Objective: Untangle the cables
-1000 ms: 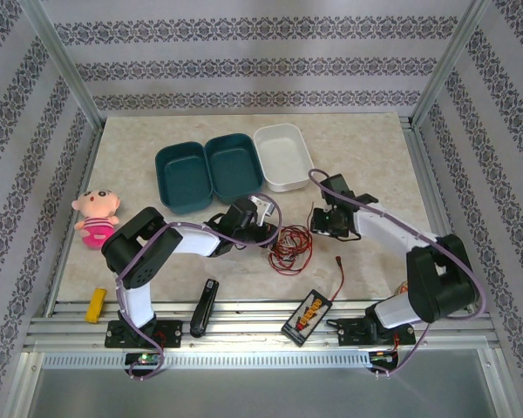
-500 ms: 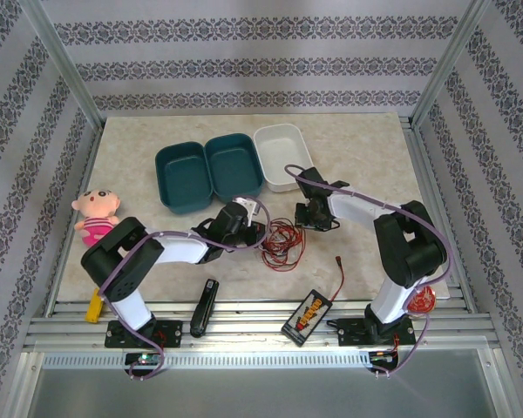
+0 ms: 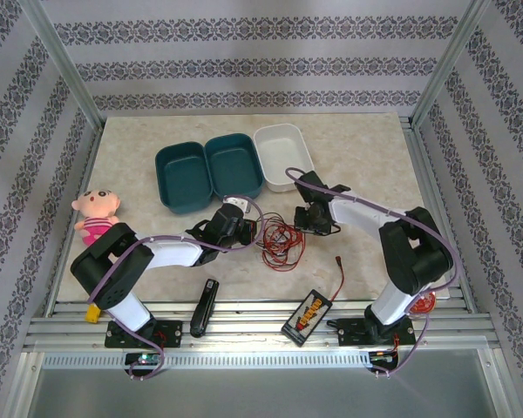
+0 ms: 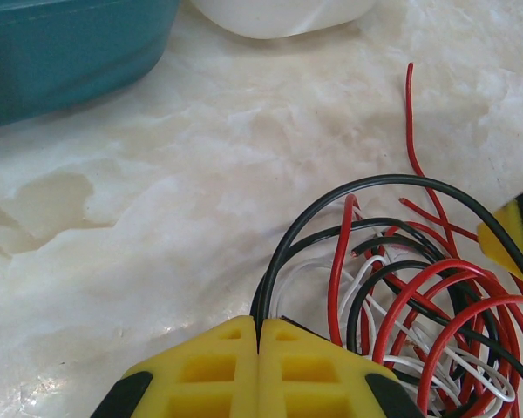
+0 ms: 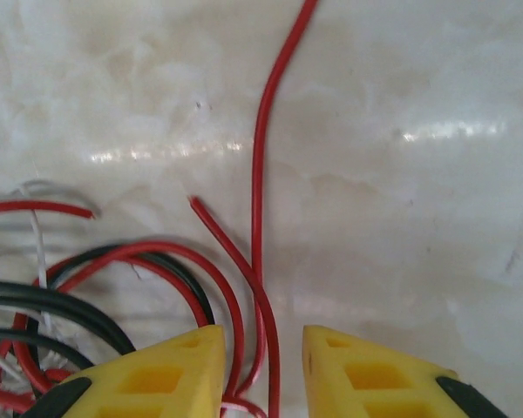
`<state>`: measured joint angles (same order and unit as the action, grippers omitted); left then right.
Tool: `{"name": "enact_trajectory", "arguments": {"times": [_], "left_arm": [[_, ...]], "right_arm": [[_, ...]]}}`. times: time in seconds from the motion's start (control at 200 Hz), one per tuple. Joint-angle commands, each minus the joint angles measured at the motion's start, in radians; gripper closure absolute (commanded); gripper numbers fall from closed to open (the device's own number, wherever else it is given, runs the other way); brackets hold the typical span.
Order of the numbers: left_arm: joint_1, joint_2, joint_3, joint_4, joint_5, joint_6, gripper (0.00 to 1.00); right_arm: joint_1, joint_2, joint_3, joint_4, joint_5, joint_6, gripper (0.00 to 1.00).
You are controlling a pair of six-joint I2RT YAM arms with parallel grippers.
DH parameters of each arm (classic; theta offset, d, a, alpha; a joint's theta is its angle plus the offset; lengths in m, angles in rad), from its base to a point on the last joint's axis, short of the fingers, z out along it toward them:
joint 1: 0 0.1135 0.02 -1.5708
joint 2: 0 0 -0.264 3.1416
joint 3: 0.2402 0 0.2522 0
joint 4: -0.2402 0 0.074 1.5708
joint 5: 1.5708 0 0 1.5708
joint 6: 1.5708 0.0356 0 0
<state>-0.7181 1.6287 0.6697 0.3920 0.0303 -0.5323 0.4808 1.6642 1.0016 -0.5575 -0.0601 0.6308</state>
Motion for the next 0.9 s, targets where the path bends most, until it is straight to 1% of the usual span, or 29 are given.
{"name": "enact_trajectory", "arguments": {"times": [0.0,0.135,0.225,0.27,0.3,0.44,0.53,0.63,0.645,0.759,0.809,0.894], "left_arm": [[0.010,0.009,0.001,-0.002,0.053,0.006,0.97],[0.008,-0.011,0.019,-0.013,0.129,0.038,0.76],[0.005,-0.024,0.036,-0.034,0.161,0.053,0.61],[0.002,-0.028,0.047,-0.044,0.174,0.060,0.51],[-0.001,-0.028,0.054,-0.053,0.180,0.064,0.47],[-0.007,-0.003,0.082,-0.083,0.183,0.083,0.41],[-0.006,0.034,0.110,-0.118,0.190,0.085,0.38],[-0.006,0.070,0.141,-0.152,0.206,0.086,0.34],[-0.007,0.073,0.144,-0.154,0.208,0.086,0.34],[-0.007,0.086,0.153,-0.156,0.212,0.091,0.34],[-0.007,0.090,0.156,-0.156,0.202,0.092,0.34],[-0.007,0.095,0.161,-0.160,0.178,0.088,0.34]], "right_arm": [[0.011,-0.057,-0.032,-0.040,-0.015,0.033,0.72],[0.010,-0.092,-0.067,-0.055,0.003,0.041,0.74],[0.011,-0.095,-0.083,-0.045,-0.019,0.042,0.76],[0.014,-0.089,-0.087,-0.036,-0.033,0.047,0.76],[0.016,-0.084,-0.090,-0.028,-0.040,0.050,0.76],[0.030,-0.049,-0.088,-0.003,-0.052,0.052,0.78],[0.035,-0.027,-0.084,0.010,-0.062,0.051,0.80],[0.035,-0.018,-0.084,0.034,-0.085,0.050,0.80],[0.035,-0.017,-0.082,0.032,-0.084,0.048,0.81],[0.037,-0.021,-0.066,0.008,-0.049,0.035,0.95],[0.037,-0.025,-0.051,-0.002,-0.044,0.026,0.98],[0.043,-0.028,-0.015,-0.021,-0.035,0.014,0.99]]}}
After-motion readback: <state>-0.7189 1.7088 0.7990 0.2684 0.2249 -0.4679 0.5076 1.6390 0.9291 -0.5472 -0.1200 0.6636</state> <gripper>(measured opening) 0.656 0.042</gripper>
